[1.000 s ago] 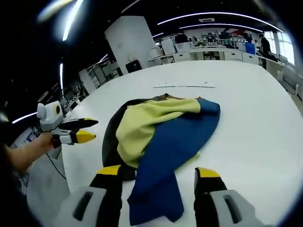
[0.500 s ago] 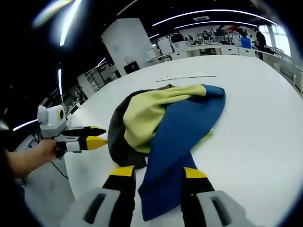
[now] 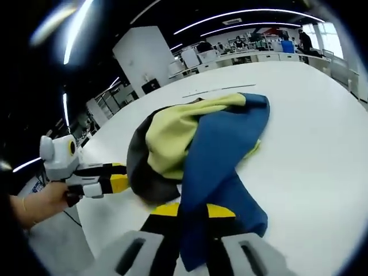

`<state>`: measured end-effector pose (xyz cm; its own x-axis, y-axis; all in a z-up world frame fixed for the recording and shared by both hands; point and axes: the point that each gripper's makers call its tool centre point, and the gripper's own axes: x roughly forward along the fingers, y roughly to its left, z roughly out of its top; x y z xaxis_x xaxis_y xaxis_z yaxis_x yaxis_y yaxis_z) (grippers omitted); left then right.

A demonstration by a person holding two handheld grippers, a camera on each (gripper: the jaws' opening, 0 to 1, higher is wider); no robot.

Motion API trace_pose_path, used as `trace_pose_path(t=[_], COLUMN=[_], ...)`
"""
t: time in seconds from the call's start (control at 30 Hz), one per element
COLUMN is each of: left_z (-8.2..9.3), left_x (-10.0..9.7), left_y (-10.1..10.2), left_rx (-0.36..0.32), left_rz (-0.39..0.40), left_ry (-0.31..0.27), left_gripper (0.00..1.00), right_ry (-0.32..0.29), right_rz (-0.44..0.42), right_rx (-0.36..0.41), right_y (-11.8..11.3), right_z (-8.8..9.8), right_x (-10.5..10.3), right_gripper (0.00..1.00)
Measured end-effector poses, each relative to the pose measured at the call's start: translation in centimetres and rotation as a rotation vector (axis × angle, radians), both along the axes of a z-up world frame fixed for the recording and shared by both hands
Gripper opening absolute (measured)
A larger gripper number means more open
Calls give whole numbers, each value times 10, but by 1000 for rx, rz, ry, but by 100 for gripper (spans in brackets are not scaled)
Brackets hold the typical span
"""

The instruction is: Fold the garment on the visible template until the final outline fits inside the template.

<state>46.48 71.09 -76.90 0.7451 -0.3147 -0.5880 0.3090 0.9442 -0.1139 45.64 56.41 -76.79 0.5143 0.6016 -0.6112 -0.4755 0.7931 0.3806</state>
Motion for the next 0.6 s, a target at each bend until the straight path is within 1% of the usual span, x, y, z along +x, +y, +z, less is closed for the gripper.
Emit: trace_pose_path(t=[0.07, 0.13, 0.23, 0.33, 0.37, 0.4, 0.47, 0.57, 0.6], left_z=[0, 1, -1, -1, -1, -1, -1, -2, -2], left_x=[1, 0, -3, -4, -4, -4, -3, -2, -2], left_y=[-2, -3, -7, -10, -7, -7, -7, -7, -7], left_rx=[7, 19, 31, 39, 46, 45, 39, 10, 15], left_rz=[-9, -17, -20, -8, 13, 16, 30, 65, 68], left_ry=[7, 12, 23, 40, 45, 46, 47, 65, 67], left_gripper=[25, 23, 16, 11, 8, 7, 5, 1, 1], right_ry=[-12, -19, -28, -38, -43, -50, -55, -63, -61], right_rz=[-2, -6, -9, -5, -2, 5, 6, 10, 7], right_rx=[1, 7, 7, 4, 2, -2, -9, -27, -36], right_y=[1, 1, 1, 0, 0, 0, -1, -4, -6], right_z=[1, 2, 2, 2, 2, 2, 3, 3, 2], right_x=[0, 0, 1, 1, 1, 1, 1, 2, 3], right_gripper=[0, 0, 0, 0, 0, 0, 0, 0, 0])
